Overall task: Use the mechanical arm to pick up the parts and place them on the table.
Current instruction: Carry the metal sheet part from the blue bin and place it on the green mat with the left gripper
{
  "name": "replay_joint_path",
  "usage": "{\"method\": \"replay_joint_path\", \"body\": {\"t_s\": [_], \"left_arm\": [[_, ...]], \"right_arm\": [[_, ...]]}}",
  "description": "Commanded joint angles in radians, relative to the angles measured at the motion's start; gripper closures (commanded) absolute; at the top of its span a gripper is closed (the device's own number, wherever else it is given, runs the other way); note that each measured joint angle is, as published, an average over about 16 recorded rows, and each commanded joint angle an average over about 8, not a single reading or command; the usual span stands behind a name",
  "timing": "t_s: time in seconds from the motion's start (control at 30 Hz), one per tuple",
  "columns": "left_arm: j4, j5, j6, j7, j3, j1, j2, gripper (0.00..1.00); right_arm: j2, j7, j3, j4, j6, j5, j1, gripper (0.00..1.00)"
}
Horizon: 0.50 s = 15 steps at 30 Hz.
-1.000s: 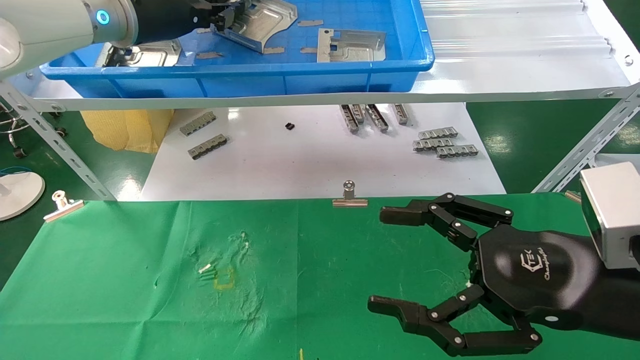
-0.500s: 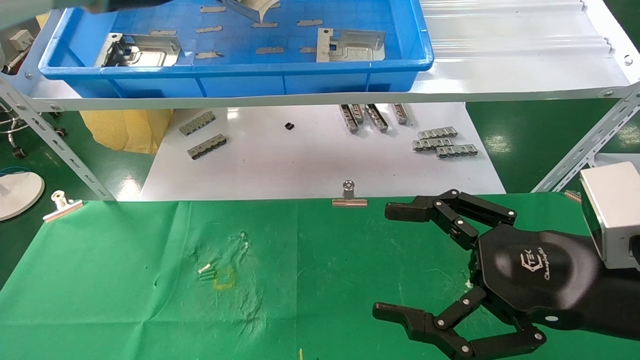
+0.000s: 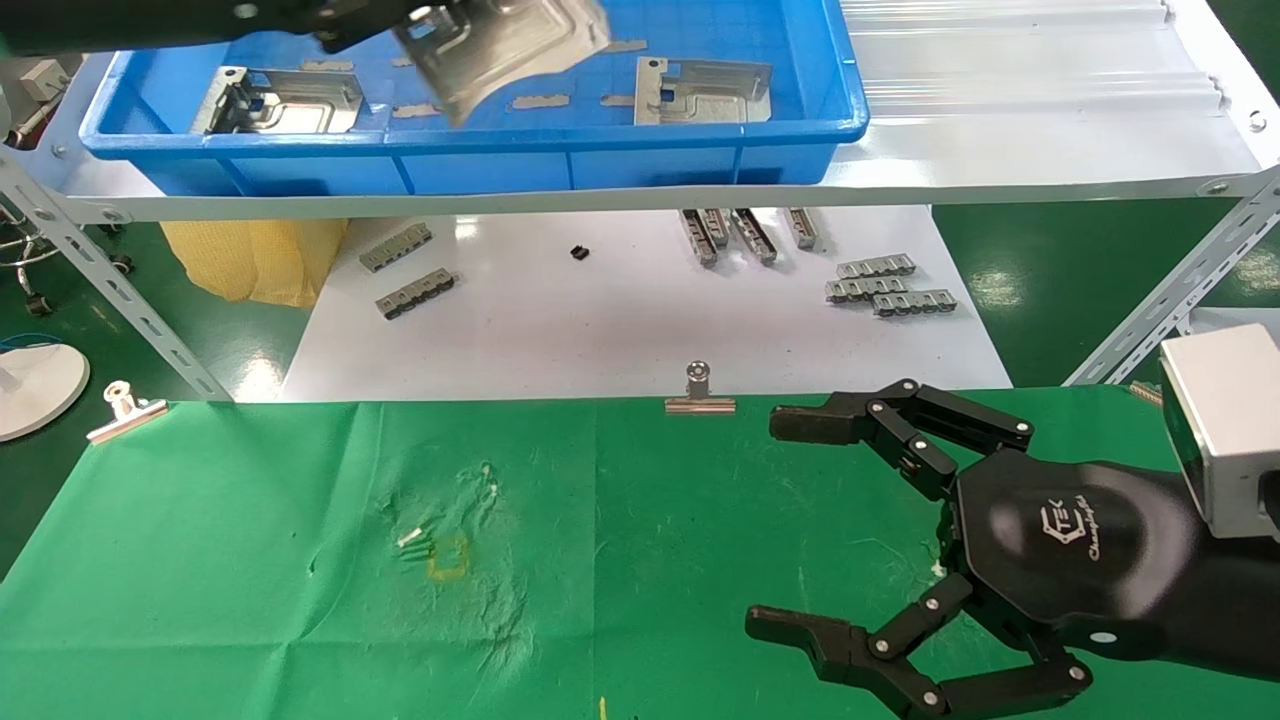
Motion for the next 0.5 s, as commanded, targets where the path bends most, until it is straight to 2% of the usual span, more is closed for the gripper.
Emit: {"method": "replay_joint_path", "body": {"t_s": [0.03,0.23,0.5], "left_arm": [[0.002,-0.009,0.074,0.031,-0.006,-0.006,-0.028,1.0],[-0.084,-0.039,0.2,0.08,0.02,0.046,-0.091,1.0],[-0.456,-0.24,0.205,0.031,0.148,0.244,-0.267,1.0]], "right_arm": [[0.0,0.0,0.0,0.0,0.0,0.0,0.0,0.0],[0.0,0.0,0.0,0.0,0.0,0.0,0.0,0.0],[0.0,0.0,0.0,0.0,0.0,0.0,0.0,0.0]]}}
